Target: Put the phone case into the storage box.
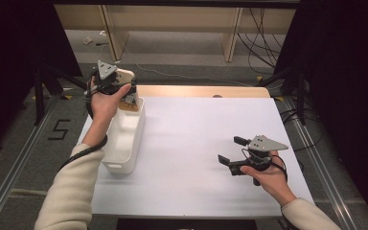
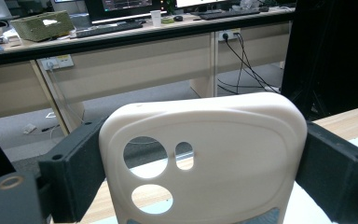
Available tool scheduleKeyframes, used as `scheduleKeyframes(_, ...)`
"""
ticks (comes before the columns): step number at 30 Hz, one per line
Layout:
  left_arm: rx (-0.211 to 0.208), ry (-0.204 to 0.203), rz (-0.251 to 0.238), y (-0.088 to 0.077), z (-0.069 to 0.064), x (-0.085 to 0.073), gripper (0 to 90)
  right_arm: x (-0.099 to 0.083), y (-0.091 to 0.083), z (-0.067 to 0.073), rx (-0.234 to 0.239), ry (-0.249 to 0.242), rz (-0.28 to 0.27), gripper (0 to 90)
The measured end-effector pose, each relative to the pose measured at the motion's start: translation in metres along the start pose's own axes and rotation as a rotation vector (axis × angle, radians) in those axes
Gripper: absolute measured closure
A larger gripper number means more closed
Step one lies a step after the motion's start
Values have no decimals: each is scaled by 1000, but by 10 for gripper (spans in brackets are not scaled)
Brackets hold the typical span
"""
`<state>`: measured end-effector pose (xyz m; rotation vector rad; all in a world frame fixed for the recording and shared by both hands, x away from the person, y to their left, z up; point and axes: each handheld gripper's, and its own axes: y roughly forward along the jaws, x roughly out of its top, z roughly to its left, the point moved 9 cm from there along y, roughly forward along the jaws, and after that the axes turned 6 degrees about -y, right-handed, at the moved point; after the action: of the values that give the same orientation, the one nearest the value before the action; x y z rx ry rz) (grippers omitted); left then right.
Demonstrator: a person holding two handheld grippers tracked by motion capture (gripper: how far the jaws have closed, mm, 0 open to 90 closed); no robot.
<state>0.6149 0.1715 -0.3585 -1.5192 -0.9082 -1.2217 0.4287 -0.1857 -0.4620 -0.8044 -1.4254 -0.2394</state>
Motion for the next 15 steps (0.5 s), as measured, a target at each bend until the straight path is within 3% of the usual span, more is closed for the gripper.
scheduleKeyframes(15,2,2,9,10,3,-2,102,0,0,0,0,0,-2,77)
